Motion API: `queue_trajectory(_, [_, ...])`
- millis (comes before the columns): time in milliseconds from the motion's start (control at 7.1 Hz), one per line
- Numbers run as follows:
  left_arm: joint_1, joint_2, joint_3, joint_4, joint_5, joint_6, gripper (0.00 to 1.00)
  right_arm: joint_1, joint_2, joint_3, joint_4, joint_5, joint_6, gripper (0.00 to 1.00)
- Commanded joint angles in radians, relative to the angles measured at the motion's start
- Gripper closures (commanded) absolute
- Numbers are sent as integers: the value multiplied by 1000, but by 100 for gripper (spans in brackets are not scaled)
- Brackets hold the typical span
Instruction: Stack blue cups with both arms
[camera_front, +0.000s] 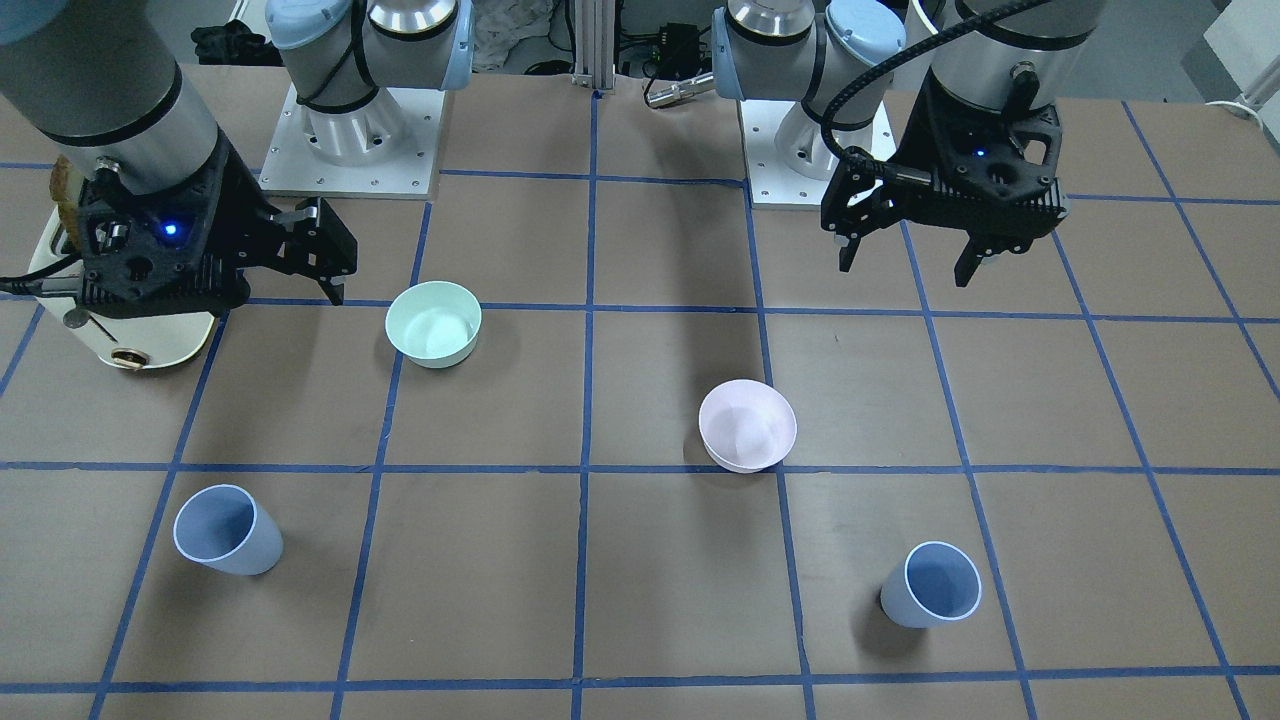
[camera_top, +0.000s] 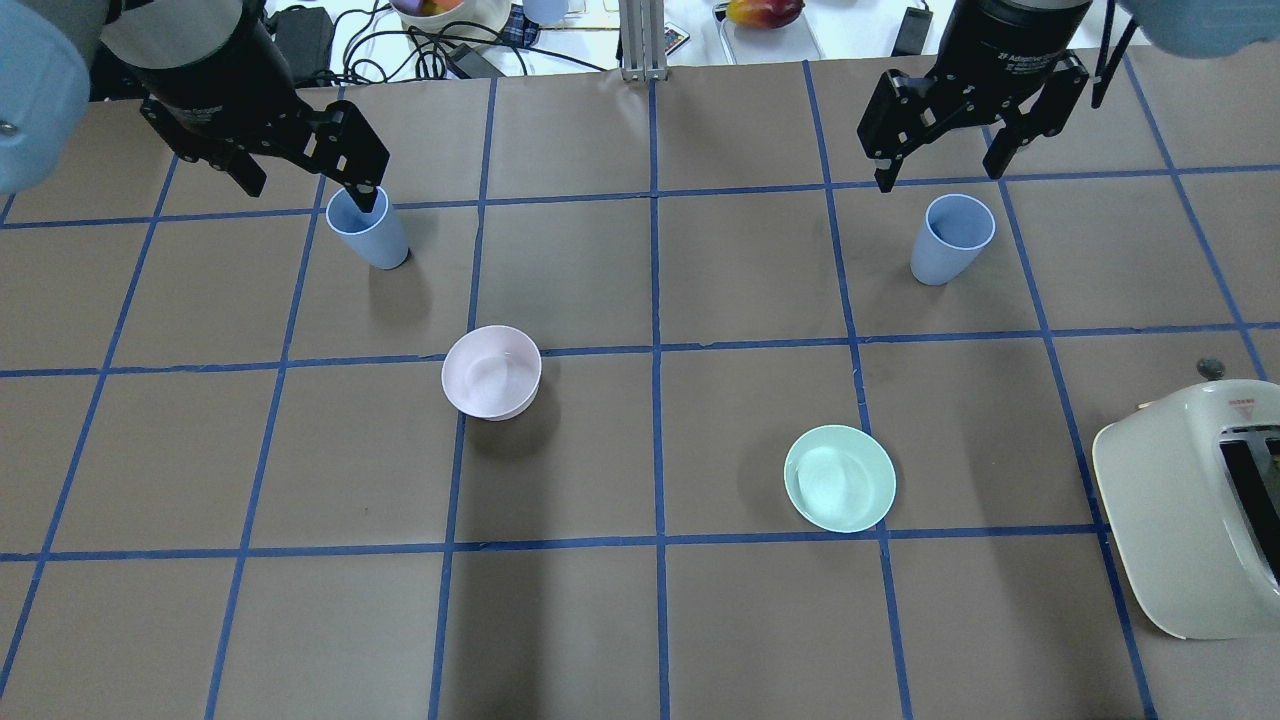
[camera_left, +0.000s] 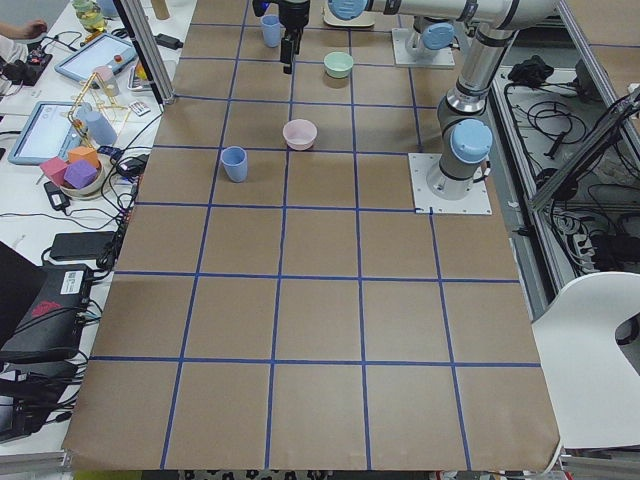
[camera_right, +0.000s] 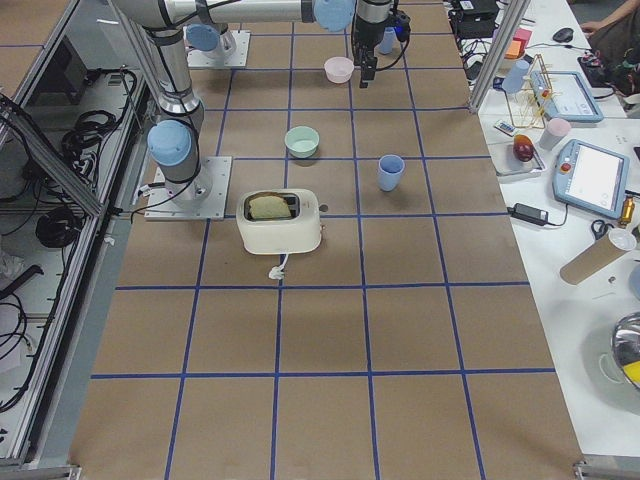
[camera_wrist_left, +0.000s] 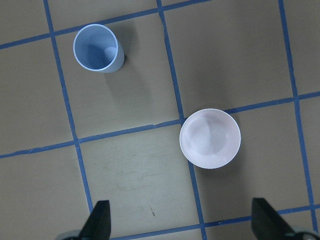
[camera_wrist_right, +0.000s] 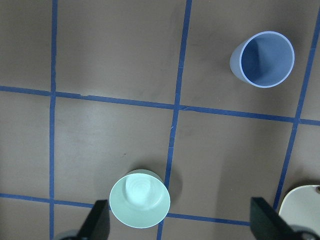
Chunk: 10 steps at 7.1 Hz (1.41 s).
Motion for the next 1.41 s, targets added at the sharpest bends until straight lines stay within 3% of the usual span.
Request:
queue_trajectory(0, [0, -5, 1, 1, 0, 0, 0, 0, -1, -1, -1, 1, 0, 0])
queue_trajectory(423, [12, -42, 8, 45, -14, -5, 0, -2, -1, 1, 1, -5, 2, 0])
queue_trajectory(563, [17, -104, -5, 106, -17, 17, 0, -2, -1, 1, 1, -7, 2, 0])
queue_trajectory(845, [21, -361, 4, 414, -8, 23, 0, -3, 1, 2, -1, -8, 2, 0])
queue_trajectory(1127, [55, -529, 115, 458, -3, 38, 0, -14, 1, 2, -1, -10, 1, 0])
queue_trajectory(1268, [66, -560, 119, 458, -2, 23, 0, -29, 1, 2, -3, -10, 0, 0])
